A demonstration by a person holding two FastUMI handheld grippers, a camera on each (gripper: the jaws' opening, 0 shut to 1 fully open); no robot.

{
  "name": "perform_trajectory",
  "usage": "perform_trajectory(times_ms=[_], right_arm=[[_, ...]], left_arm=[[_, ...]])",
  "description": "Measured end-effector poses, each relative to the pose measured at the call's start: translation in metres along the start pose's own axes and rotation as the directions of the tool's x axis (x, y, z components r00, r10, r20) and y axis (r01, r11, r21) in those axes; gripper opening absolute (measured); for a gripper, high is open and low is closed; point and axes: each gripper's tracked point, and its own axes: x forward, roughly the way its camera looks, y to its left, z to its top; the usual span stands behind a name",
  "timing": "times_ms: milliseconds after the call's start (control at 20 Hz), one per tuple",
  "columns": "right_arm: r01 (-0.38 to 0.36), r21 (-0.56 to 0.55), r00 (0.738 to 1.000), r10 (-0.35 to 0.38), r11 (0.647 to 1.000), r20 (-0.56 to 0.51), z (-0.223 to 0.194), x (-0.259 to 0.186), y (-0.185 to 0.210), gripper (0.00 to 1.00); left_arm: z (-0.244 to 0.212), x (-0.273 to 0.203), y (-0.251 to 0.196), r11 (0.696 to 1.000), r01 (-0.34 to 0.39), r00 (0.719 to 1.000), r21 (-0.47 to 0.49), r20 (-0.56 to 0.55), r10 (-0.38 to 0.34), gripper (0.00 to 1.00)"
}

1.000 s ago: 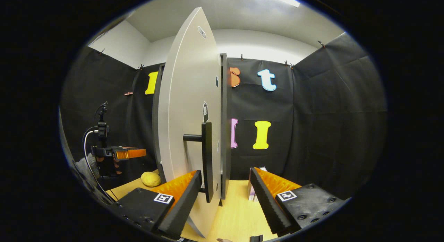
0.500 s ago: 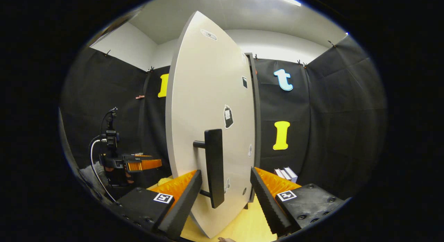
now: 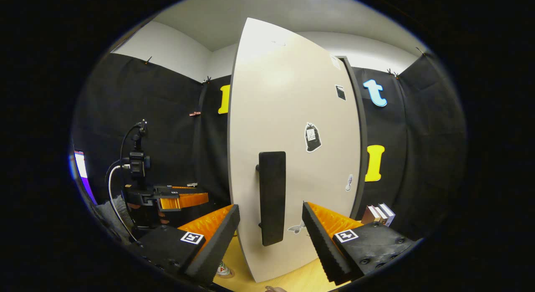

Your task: Open the cabinet door with the right hand, grasp the bottle in the cabinet with the left hand and place it on the coaster, then close the cabinet door with the right hand.

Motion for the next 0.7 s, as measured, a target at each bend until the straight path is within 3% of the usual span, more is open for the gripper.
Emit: perform_trajectory(times_ms=[150, 300, 350, 700], right_arm=[[-0.060, 0.012, 0.998, 0.060, 0.998, -0.006, -0.002, 0.009, 0.000, 0.98], [-0.077, 0.030, 0.997, 0.077, 0.997, 0.000, -0.001, 0.012, -0.006, 0.97], [-0.079, 0.035, 0.997, 0.079, 0.996, 0.001, 0.000, 0.014, -0.006, 0.97], [-0.018, 0.019, 1.000, 0.018, 1.000, 0.000, 0.001, 0.004, -0.020, 0.98]], left_arm=[[0.007, -0.015, 0.009, 0.998, -0.057, 0.998, 0.005, 0.023, 0.056, 0.93], [0.004, -0.026, 0.016, 0.995, -0.098, 0.995, 0.002, 0.024, 0.098, 0.89], [0.004, -0.028, 0.018, 0.994, -0.108, 0.994, -0.002, 0.024, 0.108, 0.93], [0.000, -0.031, 0.016, 0.993, -0.119, 0.993, -0.008, 0.013, 0.119, 0.93]])
